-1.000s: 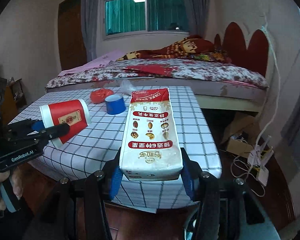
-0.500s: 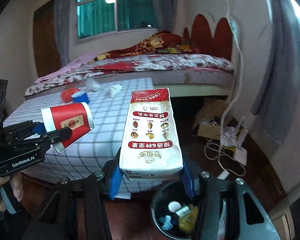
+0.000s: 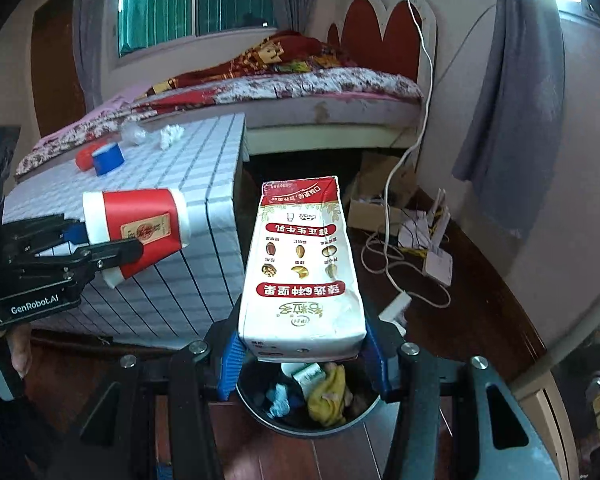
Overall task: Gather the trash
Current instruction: 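Carry cup and carton over the black bin and open both grippers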
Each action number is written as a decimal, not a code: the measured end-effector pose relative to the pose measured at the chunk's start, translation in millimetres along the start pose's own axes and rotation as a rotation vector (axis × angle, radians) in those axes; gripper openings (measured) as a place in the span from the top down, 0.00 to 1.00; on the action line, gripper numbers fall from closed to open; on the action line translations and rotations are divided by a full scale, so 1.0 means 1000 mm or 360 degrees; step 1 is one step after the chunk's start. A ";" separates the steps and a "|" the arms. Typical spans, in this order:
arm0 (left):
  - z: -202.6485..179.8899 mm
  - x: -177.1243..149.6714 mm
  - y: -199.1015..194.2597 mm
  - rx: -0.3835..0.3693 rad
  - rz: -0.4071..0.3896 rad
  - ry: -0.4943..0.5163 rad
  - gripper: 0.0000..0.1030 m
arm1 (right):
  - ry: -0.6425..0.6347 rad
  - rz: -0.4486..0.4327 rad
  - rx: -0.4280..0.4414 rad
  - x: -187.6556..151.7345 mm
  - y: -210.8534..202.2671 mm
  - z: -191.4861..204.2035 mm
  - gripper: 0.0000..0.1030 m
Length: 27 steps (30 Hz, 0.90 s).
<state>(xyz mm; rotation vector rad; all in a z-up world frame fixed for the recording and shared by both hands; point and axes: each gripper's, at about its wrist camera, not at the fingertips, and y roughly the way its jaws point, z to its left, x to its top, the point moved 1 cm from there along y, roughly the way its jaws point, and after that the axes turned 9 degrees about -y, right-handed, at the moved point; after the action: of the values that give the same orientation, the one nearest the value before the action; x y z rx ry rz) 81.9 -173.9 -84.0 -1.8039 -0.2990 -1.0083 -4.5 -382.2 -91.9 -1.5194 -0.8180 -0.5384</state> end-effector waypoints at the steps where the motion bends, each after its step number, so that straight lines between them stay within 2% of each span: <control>1: -0.003 -0.001 0.004 -0.0016 0.0013 0.0008 0.60 | 0.0001 0.0019 0.0005 -0.004 0.003 -0.002 0.48; 12: -0.030 -0.021 0.072 -0.0124 0.0314 0.0095 0.60 | -0.0043 0.0252 0.0109 -0.052 0.057 -0.023 0.48; 23: -0.025 -0.034 0.116 -0.0172 0.0514 0.0005 0.56 | -0.0143 0.0442 0.0251 -0.060 0.113 -0.030 0.48; 25: -0.022 -0.036 0.123 -0.0232 0.0540 -0.0067 0.42 | -0.0148 0.0479 0.0296 -0.062 0.124 -0.027 0.47; 26: -0.018 -0.038 0.127 -0.0248 0.0547 -0.0125 0.22 | -0.0164 0.0490 0.0296 -0.064 0.130 -0.026 0.46; 27: -0.015 -0.041 0.130 -0.0224 0.0558 -0.0167 0.08 | -0.0188 0.0517 0.0243 -0.069 0.138 -0.025 0.35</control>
<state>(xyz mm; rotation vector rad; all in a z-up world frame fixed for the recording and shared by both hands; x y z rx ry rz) 127.4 -237.9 -197.0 -1.9551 0.0280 -0.7028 59.7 -417.0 -229.7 -1.5139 -0.6675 -0.1443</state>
